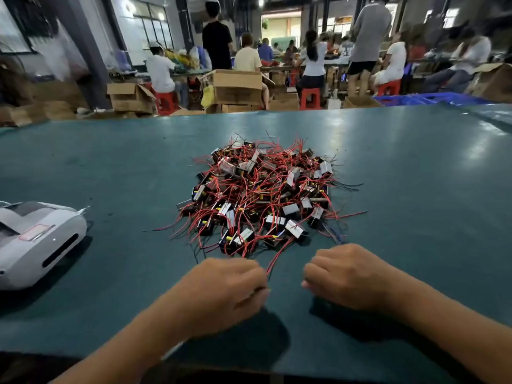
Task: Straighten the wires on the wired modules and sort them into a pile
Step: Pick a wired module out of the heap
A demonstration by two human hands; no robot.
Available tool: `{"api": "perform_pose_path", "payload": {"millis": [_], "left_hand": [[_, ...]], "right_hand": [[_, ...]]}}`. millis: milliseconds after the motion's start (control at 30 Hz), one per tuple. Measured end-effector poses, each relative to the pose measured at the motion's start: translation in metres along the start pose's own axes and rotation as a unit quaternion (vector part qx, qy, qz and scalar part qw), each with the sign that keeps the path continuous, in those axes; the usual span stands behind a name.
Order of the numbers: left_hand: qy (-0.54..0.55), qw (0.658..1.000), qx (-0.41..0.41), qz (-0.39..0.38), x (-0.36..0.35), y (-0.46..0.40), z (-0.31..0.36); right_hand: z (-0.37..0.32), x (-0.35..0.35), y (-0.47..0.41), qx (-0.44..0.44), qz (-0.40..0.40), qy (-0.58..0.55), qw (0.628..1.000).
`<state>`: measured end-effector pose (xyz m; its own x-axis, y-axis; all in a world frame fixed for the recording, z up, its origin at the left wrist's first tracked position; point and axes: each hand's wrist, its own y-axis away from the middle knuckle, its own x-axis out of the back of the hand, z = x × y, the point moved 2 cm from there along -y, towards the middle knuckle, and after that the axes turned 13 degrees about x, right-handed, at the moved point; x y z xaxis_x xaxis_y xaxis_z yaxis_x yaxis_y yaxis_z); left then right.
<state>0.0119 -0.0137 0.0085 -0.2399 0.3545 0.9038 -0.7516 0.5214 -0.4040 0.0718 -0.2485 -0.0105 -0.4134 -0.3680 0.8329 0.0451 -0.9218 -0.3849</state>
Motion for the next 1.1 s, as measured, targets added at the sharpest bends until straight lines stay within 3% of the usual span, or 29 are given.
{"api": "perform_pose_path", "payload": {"millis": [133,233,333,400,467,533,700,800,967,1100], "left_hand": [[-0.046,0.996,-0.044,-0.059,-0.04,-0.056,0.006],[-0.065,0.997,-0.029,-0.037,-0.051,-0.063,-0.012],[-0.135,0.99,-0.007,-0.034,-0.062,-0.065,-0.018],[-0.16,0.987,0.02,-0.008,-0.07,-0.068,-0.022],[-0.19,0.981,0.04,0.001,-0.074,-0.074,-0.028],[-0.226,0.973,0.043,-0.001,-0.076,-0.082,-0.038],[-0.234,0.968,0.08,-0.037,-0.082,-0.103,-0.058],[-0.217,0.971,0.083,-0.051,-0.087,-0.112,-0.067],[-0.22,0.971,0.079,-0.057,-0.097,-0.134,-0.078],[-0.216,0.967,0.1,-0.09,-0.097,-0.157,-0.089]], "right_hand": [[0.015,-0.021,-0.01,-0.008,-0.011,0.014,1.0],[0.025,-0.024,0.004,-0.067,-0.01,-0.016,0.998],[0.041,-0.022,0.008,-0.218,-0.028,-0.057,0.974],[0.06,-0.027,0.014,-0.368,-0.025,-0.097,0.924],[0.08,-0.034,0.023,-0.466,-0.061,-0.105,0.877],[0.093,-0.042,0.028,-0.498,-0.109,-0.091,0.856],[0.105,-0.056,0.035,-0.493,-0.123,-0.063,0.859],[0.111,-0.055,0.041,-0.505,-0.068,-0.098,0.855],[0.117,-0.039,0.053,-0.534,0.128,-0.167,0.819],[0.12,-0.016,0.056,-0.525,0.256,-0.102,0.805]]}}
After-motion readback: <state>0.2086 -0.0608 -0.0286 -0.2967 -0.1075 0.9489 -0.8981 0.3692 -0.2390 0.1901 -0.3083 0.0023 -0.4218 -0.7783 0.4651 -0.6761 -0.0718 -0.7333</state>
